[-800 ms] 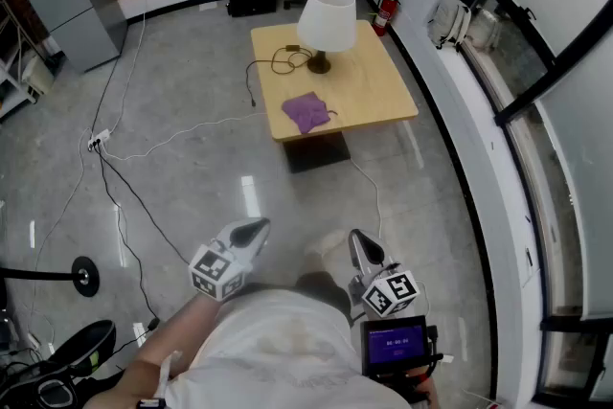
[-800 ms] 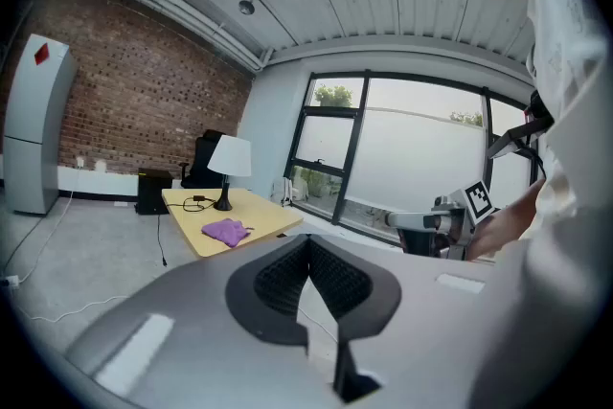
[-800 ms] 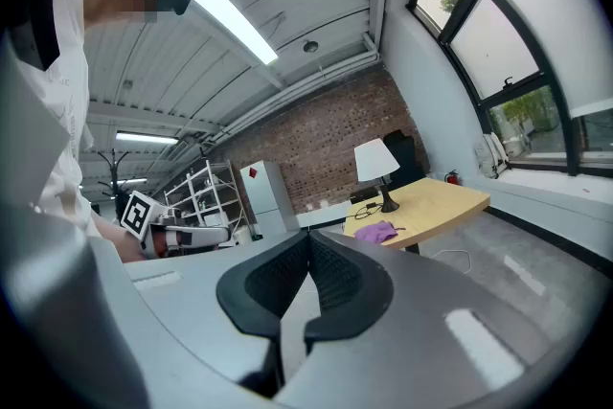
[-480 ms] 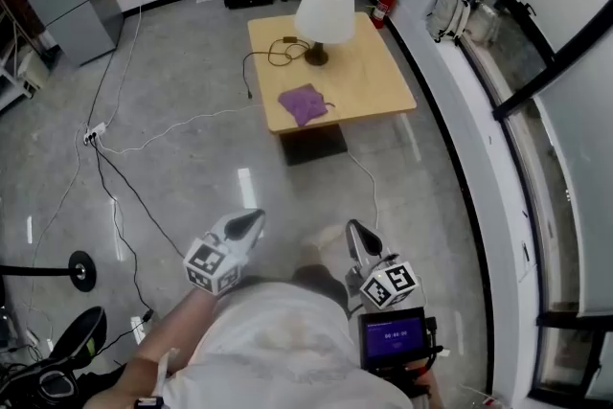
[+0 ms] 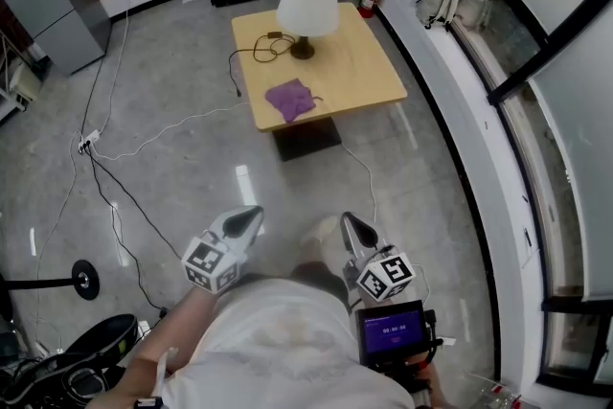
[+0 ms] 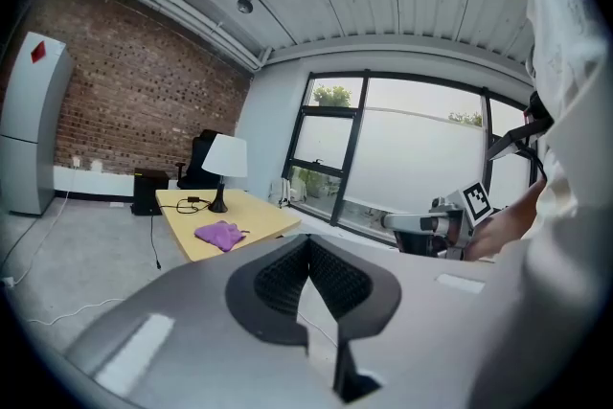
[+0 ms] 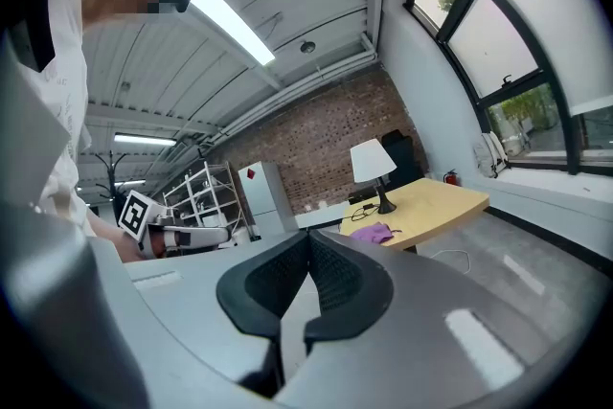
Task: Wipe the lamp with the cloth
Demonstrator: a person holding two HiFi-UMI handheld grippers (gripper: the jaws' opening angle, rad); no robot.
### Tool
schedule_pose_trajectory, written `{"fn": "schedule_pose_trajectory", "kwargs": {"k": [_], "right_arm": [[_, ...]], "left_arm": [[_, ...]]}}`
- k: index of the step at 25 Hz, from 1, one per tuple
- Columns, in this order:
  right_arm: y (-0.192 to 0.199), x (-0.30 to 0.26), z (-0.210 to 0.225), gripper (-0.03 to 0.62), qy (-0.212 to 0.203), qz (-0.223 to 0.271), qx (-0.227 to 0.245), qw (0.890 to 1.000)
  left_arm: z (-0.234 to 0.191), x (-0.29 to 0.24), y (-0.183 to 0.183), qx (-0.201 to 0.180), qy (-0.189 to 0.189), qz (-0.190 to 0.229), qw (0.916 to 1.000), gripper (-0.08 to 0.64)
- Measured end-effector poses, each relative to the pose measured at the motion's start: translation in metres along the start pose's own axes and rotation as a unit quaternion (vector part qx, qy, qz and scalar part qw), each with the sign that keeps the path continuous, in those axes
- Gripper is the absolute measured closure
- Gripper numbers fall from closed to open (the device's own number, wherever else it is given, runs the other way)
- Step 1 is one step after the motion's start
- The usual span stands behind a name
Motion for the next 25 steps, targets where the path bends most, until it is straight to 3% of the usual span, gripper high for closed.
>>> {"fn": "schedule_pose_trajectory", "kwargs": {"k": [18,25], "right_arm": [[-0.022,-0.018,0.064,0.581,0.012,-0.012,-0.007,1.000],[-0.051,-0.045,0.104,0.581,-0.001,-0.006,-0.005,1.000]], "left_arm": [[0.003,-0.073,-0.029,-0.007,0.014,-0.008,0.9999,0.558],[-0.007,-0.110,-0.051,-0.013,0.007,-0.006,0.9999,0.558]]}}
Point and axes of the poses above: the fingertips, and each gripper's own axes: x backward along the fingers, z to its right, y out of its underside, the point moved 3 cm from there along x, backward along the fingers, and after that the axes turned 9 degrees about -y, right-handed, at the moved point
